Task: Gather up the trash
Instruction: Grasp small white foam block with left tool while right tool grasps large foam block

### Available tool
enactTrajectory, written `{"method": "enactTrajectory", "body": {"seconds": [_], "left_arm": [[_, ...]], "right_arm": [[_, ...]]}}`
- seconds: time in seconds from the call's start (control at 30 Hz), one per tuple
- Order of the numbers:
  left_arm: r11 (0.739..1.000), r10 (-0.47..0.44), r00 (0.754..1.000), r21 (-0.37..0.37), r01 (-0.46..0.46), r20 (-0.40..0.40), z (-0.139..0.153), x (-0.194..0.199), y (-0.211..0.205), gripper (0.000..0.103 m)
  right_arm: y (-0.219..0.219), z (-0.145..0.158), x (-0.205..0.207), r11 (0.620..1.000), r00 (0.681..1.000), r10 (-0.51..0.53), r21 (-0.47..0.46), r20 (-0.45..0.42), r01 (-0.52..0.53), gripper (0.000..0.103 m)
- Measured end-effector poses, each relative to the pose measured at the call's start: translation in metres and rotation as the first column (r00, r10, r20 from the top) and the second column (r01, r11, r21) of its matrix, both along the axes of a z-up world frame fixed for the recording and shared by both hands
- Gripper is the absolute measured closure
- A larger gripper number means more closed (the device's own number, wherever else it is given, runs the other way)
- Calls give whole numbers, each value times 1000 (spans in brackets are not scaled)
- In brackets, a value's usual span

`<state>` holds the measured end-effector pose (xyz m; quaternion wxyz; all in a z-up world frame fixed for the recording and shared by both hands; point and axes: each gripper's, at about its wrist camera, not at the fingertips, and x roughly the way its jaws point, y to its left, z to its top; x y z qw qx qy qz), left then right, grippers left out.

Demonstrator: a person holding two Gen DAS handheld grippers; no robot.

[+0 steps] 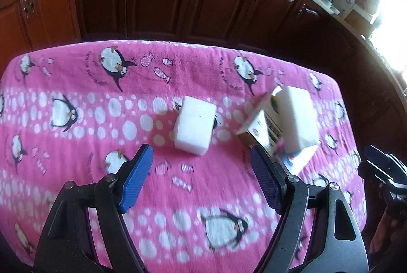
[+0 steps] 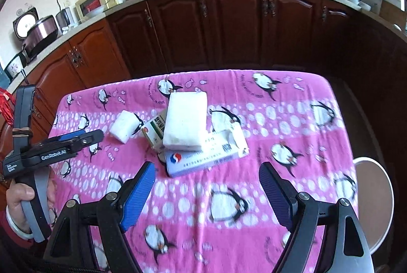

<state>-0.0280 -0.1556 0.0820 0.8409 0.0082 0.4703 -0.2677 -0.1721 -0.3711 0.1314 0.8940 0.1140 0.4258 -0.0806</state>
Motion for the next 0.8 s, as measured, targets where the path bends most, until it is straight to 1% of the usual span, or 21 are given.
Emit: {"method": "enactTrajectory", "body": {"seconds": [0.17,0.27,0.37,0.43,0.5,0.53,0.63,0.67,0.73,0.8], "left_arm": [[999,18,1000,28,-17,-16,-13,23,-16,25],[996,21,1000,90,-20,-12,-22,32,-25,26],[996,19,1000,86,-18,-2,-25,35,-26,28],[997,8,1000,71,-7,-13,-28,38,-27,39],[996,-5,1000,84,8,-28,-31,40,-30,67],[996,-13,999,89,16,-38,-34,40,-32,67],[998,-9,999,65,11,-37,-34,39,-27,69],[998,-5,999,56,8,-37,-32,36,-25,69],[1000,2,999,24,-1,-33,-24,30,-17,70],[1000,3,1000,6,-3,-25,-16,21,-11,70]], "right_arm": [[-1,-17,44,998,999,16,53,-34,-14,22],[-1,-29,71,997,998,23,79,-59,-18,22],[-1,-38,88,995,996,31,96,-83,-23,22],[0,-45,98,994,995,38,107,-92,-28,22],[1,-53,107,993,993,43,118,-113,-29,22],[1,-57,110,991,992,46,130,-122,-30,24],[2,-67,115,983,990,63,177,-128,-40,47],[2,-68,115,981,990,65,187,-127,-40,47],[1,-65,108,978,994,65,203,-93,-45,48],[2,-55,98,978,996,71,200,-55,-59,48]]}}
